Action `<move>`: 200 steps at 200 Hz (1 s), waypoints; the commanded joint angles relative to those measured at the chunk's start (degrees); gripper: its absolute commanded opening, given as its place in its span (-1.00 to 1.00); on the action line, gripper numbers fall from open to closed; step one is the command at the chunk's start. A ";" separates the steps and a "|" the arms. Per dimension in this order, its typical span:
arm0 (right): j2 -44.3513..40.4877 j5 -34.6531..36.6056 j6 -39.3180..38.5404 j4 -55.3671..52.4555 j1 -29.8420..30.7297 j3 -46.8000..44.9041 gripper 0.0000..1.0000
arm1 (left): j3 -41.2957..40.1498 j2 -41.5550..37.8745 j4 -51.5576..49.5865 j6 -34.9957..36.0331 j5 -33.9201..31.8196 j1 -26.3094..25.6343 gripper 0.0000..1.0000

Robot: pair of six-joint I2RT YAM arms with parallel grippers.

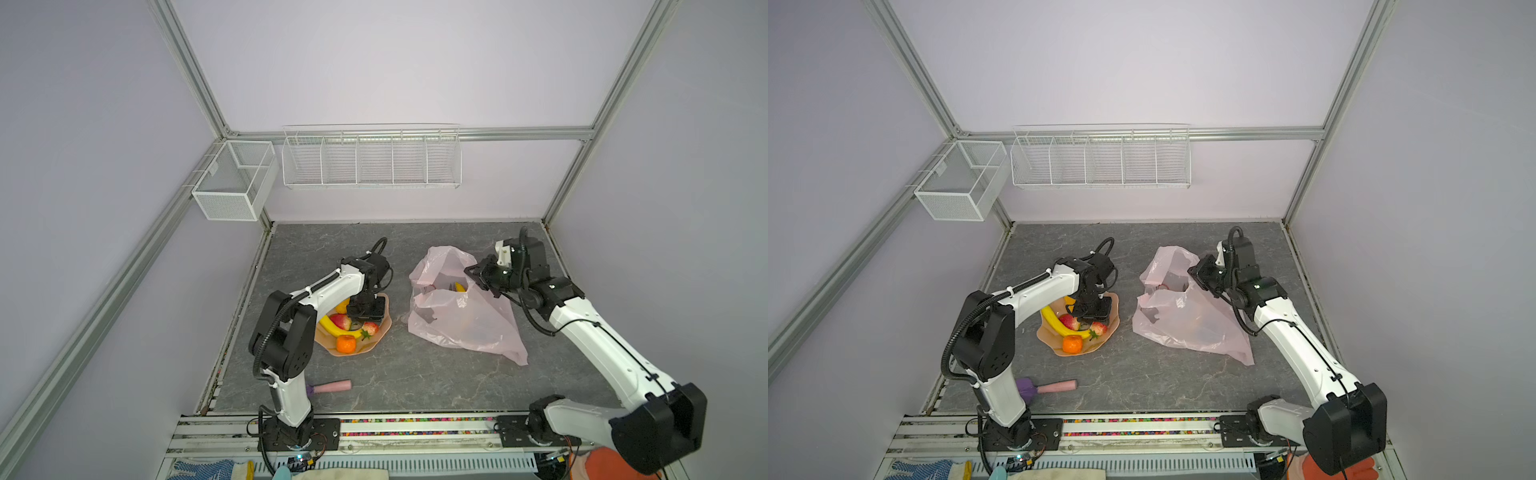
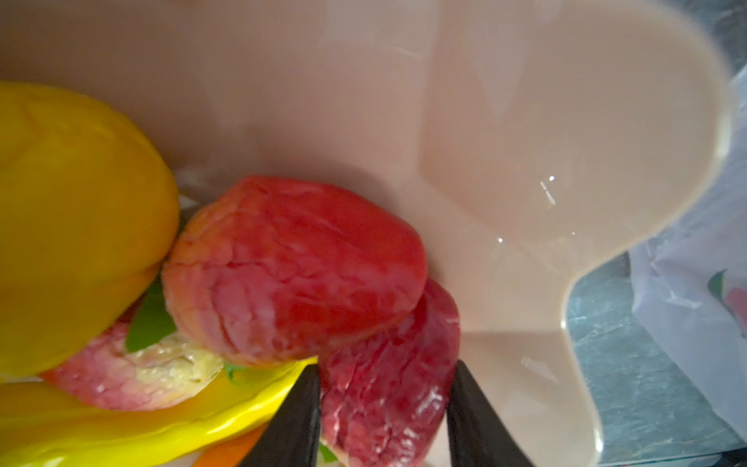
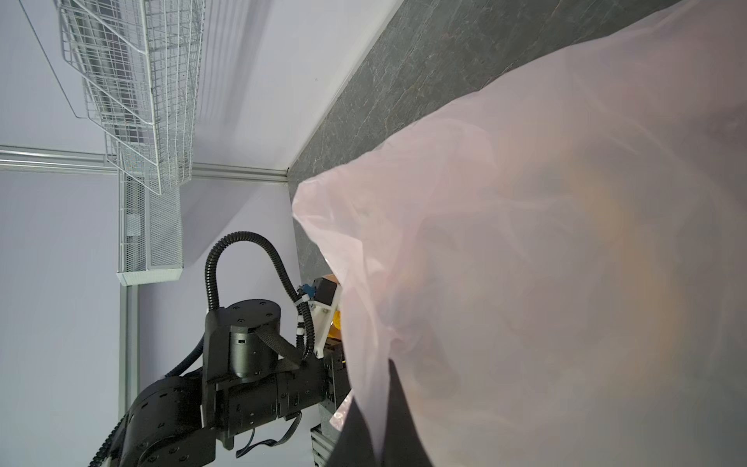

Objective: Place the fruits into the plastic bag
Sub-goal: Pick up the fruit from the plate.

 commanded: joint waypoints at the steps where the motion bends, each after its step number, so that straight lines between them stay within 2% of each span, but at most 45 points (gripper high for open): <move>1: 0.25 0.75 -0.43 -0.61 0.26 1.37 -0.87 | 2.77 -2.05 -2.93 0.22 0.22 -0.32 -0.29; 64: 0.42 0.47 -0.83 -0.88 0.30 1.72 -0.87 | 13.10 -7.89 -6.54 0.30 1.11 -0.15 -0.42; 82: 0.50 0.21 -0.85 -0.67 0.24 1.56 -0.87 | 14.92 -8.63 -5.61 1.05 2.44 -0.14 -0.48; 92: 0.47 0.14 -0.84 -0.61 0.24 1.48 -0.87 | 15.33 -8.86 -4.76 1.21 3.26 -0.14 -0.58; 105: 0.52 -0.01 -0.89 -0.52 0.24 1.46 -0.87 | 15.14 -9.33 -2.45 1.75 6.19 -0.14 -0.65; 132: 0.47 -0.18 -0.98 -0.40 0.31 1.38 -0.87 | 12.29 -9.83 6.69 2.95 20.51 -0.38 -0.70; 148: 0.51 -0.38 -0.92 -0.38 0.30 1.37 -0.87 | 9.81 -10.14 13.00 2.73 25.52 -1.07 -0.71; 176: 0.25 -0.49 -1.07 -0.35 0.27 1.11 -0.87 | 8.84 -8.98 19.10 1.73 28.53 -2.46 -0.72; 200: -0.01 -0.71 -0.98 -0.18 0.29 0.84 -0.87 | 8.59 -7.31 22.71 0.23 27.35 -3.72 -0.74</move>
